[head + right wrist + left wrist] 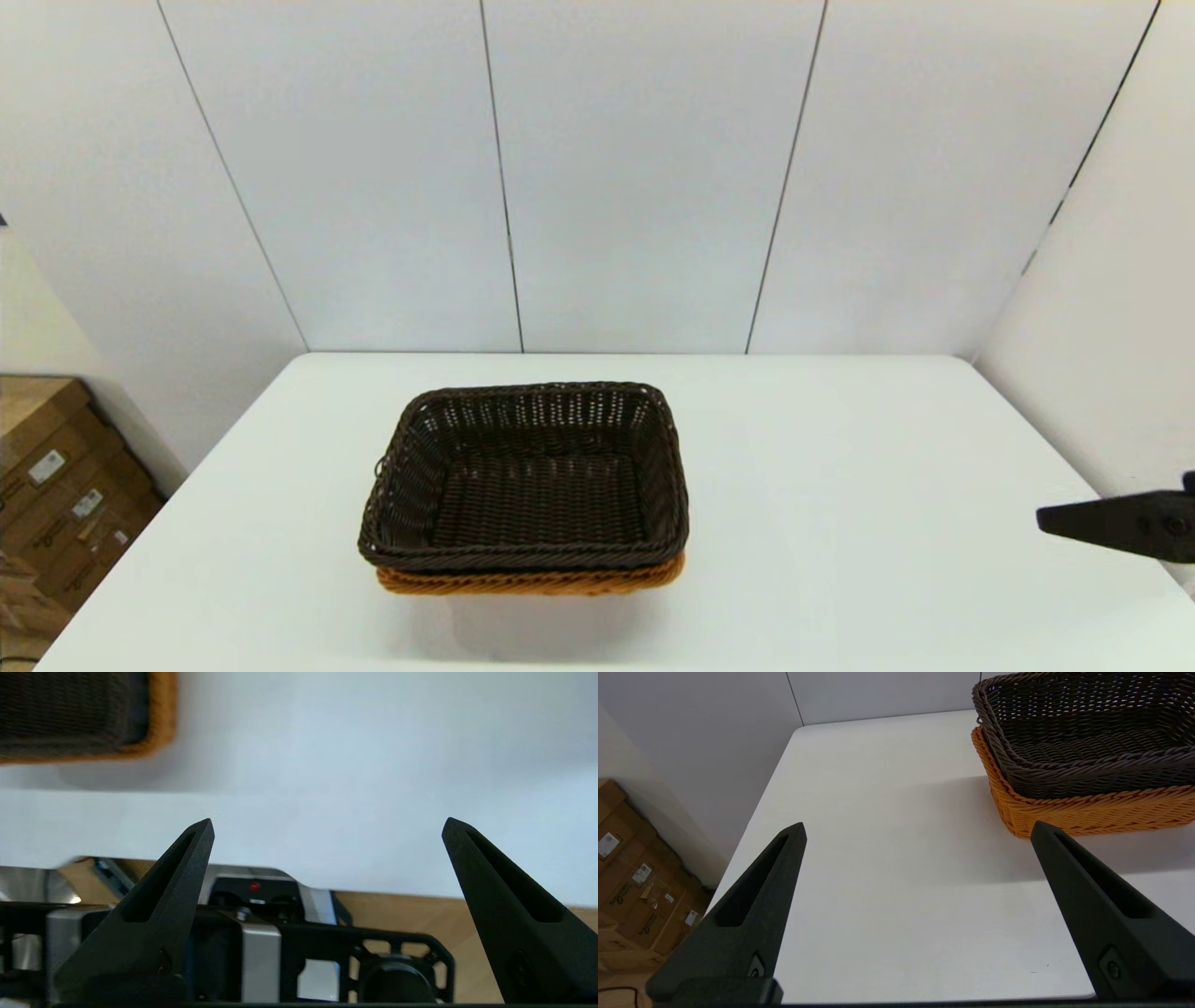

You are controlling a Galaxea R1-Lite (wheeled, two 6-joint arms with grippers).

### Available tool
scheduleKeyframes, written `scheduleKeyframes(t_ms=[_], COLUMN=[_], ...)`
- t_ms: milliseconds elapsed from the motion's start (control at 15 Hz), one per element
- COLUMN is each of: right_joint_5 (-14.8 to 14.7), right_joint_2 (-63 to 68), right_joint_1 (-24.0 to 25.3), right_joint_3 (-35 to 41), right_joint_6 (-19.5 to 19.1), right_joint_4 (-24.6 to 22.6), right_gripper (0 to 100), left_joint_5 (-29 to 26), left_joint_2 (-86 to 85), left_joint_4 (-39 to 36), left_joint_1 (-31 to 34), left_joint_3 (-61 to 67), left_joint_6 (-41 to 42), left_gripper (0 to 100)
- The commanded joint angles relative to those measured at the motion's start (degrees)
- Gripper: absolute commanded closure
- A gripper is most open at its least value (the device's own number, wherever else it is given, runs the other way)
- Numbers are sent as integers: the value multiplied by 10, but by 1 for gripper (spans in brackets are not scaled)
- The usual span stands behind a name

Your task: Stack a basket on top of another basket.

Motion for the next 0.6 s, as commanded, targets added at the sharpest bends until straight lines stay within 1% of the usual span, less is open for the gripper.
scheduleKeyframes(t_ms=[67, 200, 333, 467, 600], right_joint_5=[-5, -4, -4, 1, 2], right_joint_2=[-101, -164, -238, -292, -337], right_joint_1=[-14, -24, -47, -72, -113], right_joint_3=[92, 160, 229, 265, 281], right_joint_6=[-3, -22, -64, -82, -92], right_joint_4=[-6, -44, -78, -82, -81], right_gripper=[0, 0, 0, 0, 0], left_joint_5=[0, 0, 0, 0, 0], left_joint_2=[0, 0, 0, 0, 0], left_joint_4=[0, 1, 0, 1, 0], left_joint_1=[0, 0, 0, 0, 0], left_joint_3=[0, 0, 0, 0, 0], left_joint_6=[0, 0, 0, 0, 0], left_gripper=[0, 0, 0, 0, 0])
